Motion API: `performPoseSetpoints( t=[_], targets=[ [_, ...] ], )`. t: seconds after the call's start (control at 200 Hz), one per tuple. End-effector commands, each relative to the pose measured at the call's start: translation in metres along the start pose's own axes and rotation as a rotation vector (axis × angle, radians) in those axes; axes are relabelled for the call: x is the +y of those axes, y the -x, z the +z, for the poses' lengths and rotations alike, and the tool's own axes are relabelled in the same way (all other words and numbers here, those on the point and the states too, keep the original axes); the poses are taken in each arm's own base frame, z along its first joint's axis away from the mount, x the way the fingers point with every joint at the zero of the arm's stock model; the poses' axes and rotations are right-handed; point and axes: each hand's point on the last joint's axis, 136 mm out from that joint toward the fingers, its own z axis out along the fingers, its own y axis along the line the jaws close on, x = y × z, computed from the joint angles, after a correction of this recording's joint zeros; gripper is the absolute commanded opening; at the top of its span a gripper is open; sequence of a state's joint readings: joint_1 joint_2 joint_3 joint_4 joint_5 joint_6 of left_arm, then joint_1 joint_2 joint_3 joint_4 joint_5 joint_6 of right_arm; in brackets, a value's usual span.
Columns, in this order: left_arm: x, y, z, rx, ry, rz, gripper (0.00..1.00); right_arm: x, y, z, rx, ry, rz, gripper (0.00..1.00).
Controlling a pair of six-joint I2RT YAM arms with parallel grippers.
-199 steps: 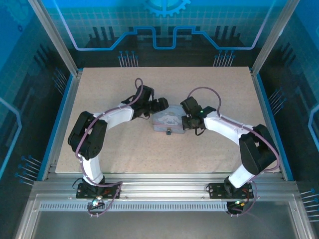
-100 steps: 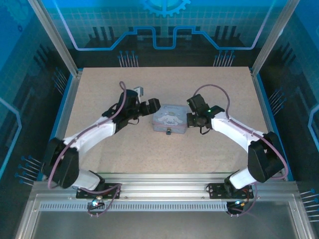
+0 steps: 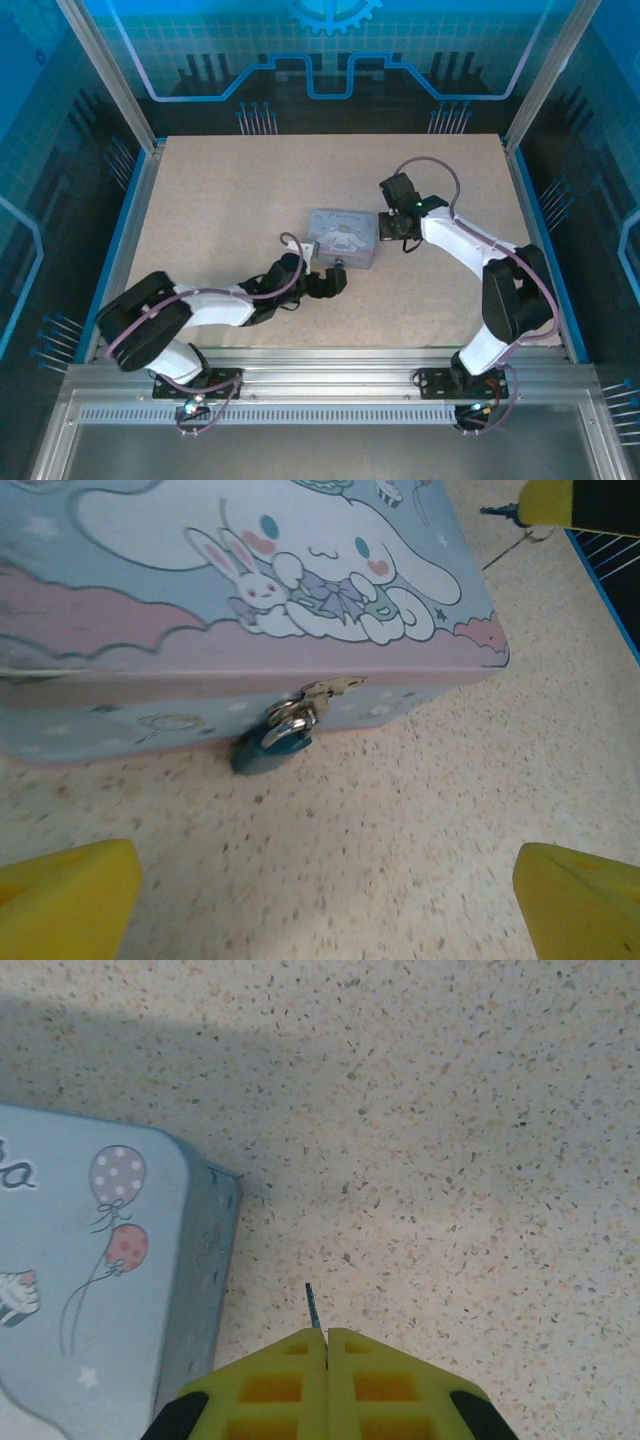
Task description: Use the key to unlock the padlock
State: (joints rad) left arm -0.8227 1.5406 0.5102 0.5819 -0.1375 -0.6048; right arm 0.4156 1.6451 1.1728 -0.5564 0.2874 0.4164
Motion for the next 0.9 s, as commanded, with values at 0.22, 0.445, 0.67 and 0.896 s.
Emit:
performPoseSetpoints(
  t=[0.22, 0.445, 0.67, 0.896],
  targets=[
    [-0.013, 0.019, 0.033, -0.246, -0.003, 0.075, 0.97, 0.004, 0.007, 0.008, 0.012, 0.007, -0.006, 0.00],
    [-0.016, 0.014, 0.051, -0.241, 0.010, 0.117, 0.97, 0.010, 0.006, 0.013, 0.022, 0.009, -0.020, 0.00],
    [-0.028, 0.009, 0.061, -0.215, -0.048, 0.131, 0.94, 0.021, 0.003, 0.018, 0.034, 0.027, -0.026, 0.00],
    [-0.038, 0.004, 0.061, -0.163, -0.152, 0.096, 0.91, 0.026, 0.002, 0.019, 0.035, 0.035, -0.031, 0.00]
  ],
)
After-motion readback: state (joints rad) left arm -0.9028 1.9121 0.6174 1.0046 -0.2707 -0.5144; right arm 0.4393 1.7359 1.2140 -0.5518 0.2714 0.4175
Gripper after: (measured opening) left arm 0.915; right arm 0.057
